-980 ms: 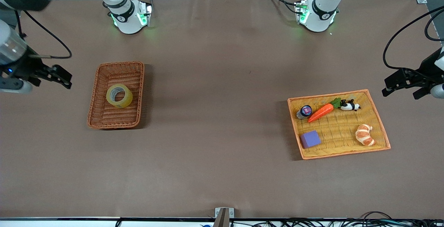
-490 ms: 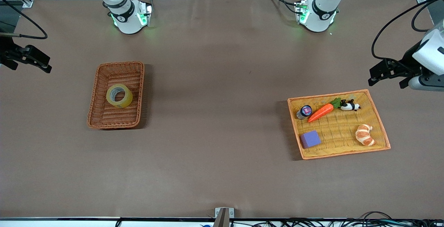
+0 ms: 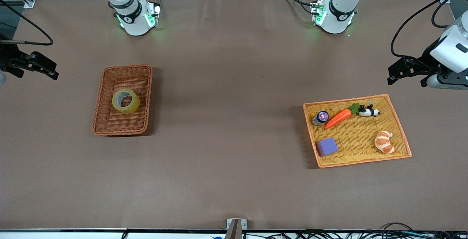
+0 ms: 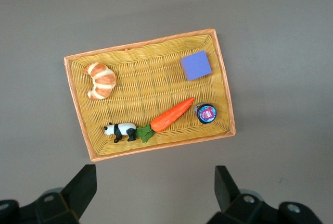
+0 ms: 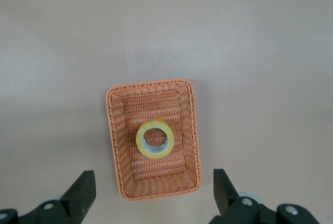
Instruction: Move tape to another basket
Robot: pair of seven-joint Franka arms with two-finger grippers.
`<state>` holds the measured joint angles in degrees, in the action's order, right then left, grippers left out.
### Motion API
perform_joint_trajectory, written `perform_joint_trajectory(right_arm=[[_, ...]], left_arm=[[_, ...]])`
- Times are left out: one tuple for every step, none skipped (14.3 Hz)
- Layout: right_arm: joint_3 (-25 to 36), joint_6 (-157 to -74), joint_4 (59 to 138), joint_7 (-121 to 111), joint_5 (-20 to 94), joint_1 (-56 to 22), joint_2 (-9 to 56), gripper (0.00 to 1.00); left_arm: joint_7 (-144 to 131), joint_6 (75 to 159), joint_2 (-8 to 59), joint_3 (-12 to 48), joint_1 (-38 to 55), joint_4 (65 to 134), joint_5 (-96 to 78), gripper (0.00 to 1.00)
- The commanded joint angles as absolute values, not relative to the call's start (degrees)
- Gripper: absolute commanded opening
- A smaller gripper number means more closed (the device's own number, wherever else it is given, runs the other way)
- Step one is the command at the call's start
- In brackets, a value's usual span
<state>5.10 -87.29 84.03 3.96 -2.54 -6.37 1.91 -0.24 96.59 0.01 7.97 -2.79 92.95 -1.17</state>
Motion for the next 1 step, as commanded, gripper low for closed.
perform_joint_trajectory(right_arm=[[4.66, -88.86, 84.81, 1.77, -1.67, -5.98, 1.32, 1.0]], left_arm=[[-1.14, 97.21, -1.05, 8.61, -3.25, 93.96, -1.58, 1.0]])
